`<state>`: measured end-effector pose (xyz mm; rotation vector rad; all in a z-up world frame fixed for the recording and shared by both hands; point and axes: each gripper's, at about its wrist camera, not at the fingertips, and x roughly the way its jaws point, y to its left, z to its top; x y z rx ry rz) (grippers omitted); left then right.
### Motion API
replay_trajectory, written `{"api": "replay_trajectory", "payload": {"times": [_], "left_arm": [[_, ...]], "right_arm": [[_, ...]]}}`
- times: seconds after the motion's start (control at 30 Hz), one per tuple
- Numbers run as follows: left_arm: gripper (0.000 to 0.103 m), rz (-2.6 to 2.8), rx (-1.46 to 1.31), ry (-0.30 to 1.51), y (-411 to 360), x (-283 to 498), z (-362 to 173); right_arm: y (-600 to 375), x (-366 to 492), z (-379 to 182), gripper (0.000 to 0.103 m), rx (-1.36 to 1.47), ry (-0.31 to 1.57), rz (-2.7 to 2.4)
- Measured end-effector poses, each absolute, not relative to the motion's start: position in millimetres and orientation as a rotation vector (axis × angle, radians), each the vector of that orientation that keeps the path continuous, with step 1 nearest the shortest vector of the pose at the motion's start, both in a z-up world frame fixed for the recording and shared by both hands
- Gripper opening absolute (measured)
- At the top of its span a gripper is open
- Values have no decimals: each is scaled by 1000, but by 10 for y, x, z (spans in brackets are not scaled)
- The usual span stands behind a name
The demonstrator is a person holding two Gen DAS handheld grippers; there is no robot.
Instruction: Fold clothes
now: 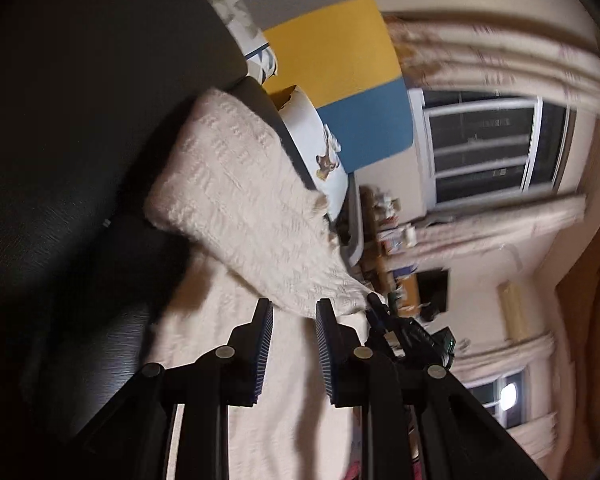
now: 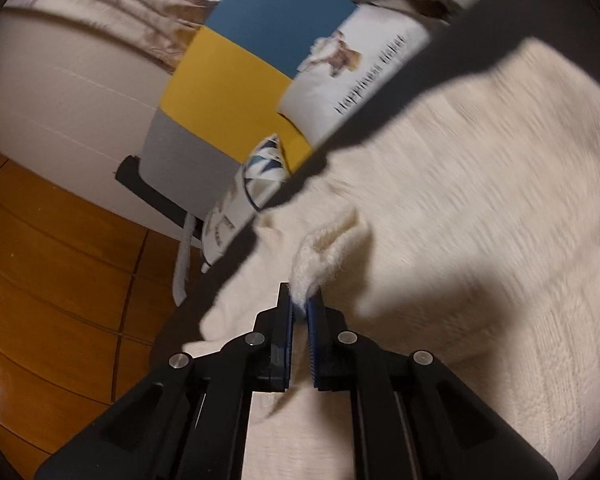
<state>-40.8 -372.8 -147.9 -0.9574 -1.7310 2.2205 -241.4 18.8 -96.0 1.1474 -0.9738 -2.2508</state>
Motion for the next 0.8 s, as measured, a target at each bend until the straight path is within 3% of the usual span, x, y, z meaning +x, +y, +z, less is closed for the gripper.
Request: {"api": "replay_trajectory", "payload": {"times": [0.4,0.8], "left_arm": [[21,1931,-805,-2233,-3672,-496,-1910],[21,1970,-671,-2498,-3780,-570,-1923]], "right_arm": [[49,-2502,14,7,917,-958,-2154],[-359,-2425,689,7,814,-843,-2093]]}}
